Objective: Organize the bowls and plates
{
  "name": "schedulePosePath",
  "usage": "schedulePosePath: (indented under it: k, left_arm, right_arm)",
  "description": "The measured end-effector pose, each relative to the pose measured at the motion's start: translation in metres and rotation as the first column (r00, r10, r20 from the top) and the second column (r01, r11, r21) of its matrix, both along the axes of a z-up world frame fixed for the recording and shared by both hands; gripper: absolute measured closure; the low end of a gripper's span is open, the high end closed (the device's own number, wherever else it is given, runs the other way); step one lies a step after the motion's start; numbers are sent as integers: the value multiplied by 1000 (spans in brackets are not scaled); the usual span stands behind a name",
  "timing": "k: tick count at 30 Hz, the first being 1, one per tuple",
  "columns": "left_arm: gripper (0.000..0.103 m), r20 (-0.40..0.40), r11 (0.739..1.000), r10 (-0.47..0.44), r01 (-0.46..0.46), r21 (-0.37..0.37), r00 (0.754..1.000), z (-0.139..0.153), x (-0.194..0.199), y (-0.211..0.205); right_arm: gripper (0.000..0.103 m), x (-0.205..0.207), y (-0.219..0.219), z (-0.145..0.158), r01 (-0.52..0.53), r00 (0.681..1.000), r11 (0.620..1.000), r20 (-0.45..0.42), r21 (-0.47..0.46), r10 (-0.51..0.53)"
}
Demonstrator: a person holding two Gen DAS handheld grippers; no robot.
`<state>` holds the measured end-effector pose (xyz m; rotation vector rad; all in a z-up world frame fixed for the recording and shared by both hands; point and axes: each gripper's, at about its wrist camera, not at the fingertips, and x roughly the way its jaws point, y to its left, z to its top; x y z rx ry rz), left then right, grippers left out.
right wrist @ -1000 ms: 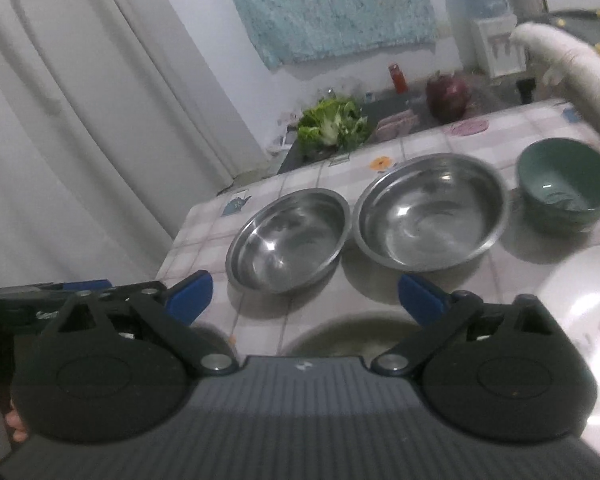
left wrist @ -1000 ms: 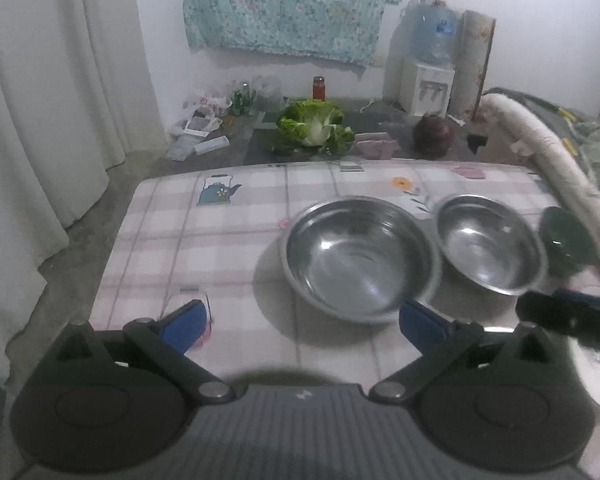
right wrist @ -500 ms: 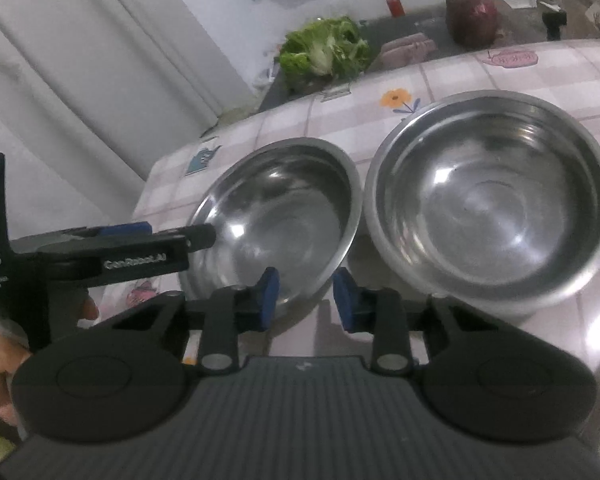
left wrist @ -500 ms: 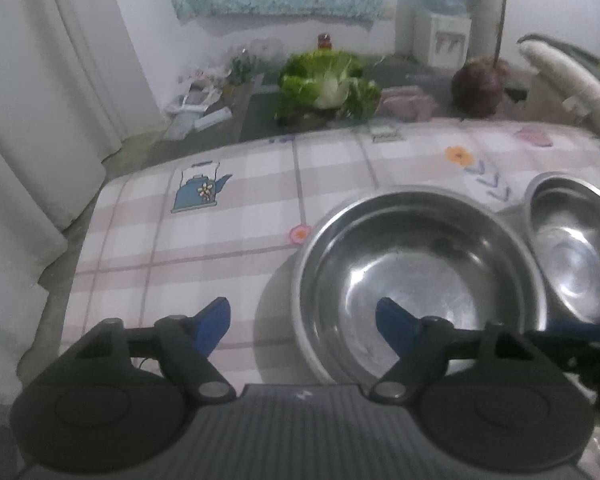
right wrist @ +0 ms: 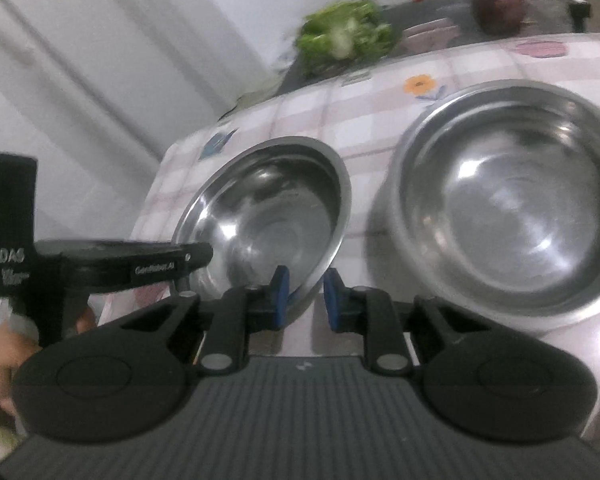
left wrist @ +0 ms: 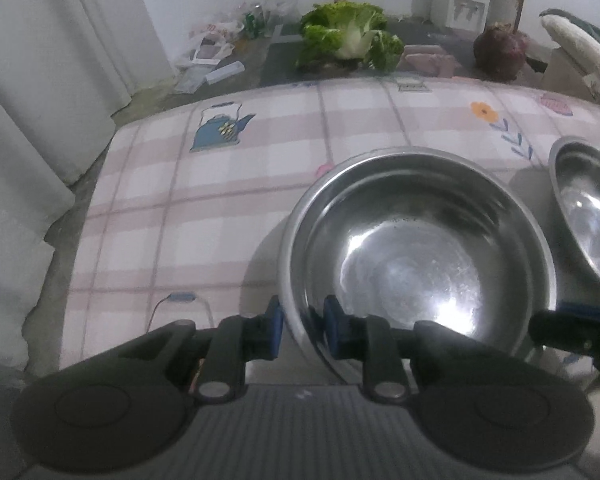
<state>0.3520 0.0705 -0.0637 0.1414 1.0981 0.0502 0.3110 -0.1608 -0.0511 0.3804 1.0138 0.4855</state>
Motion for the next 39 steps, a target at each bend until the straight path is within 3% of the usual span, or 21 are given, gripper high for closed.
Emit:
schedulePosePath:
  k: [3, 7, 11, 12, 14, 21, 33, 39]
  left_arm:
    - [75, 2, 1000, 0, 0, 13, 1000, 0, -4, 3]
    - [67, 14, 1000, 4, -4, 15, 1000, 3, -1, 4]
    - [68, 24, 1000, 7, -8, 19, 1000, 1, 6, 1]
    - [75, 22, 1000, 10, -10, 25, 1000, -1, 8, 0]
    - [79, 22, 999, 19, -19, 28, 1000, -2, 9, -1]
    - [81, 51, 999, 29, -30, 30, 998, 4, 5, 6]
    - [81, 47, 999, 24, -25, 24, 999, 1, 0, 13]
    - [75, 30, 999, 24, -25, 36, 999, -4, 5, 12]
  right_arm:
    - [83, -1, 3, 1, -23, 1000, 1000, 0, -3, 23]
    - [82, 6, -1, 5, 25, 1000, 999, 19, -21, -25]
    - [82, 17, -2, 2, 42, 999, 998, 37, -47, -40]
    - [85, 19, -1, 0, 43, 998, 998, 38, -50, -41]
    - [89, 21, 2, -3, 43, 998, 998, 42, -48, -41]
    - [92, 23, 9, -1, 32, 997, 998, 71, -52, -28]
    - [91, 31, 23, -1, -3, 996, 996, 94, -93, 12]
    - [89, 33, 26, 0, -4, 996, 994, 88, -109, 14]
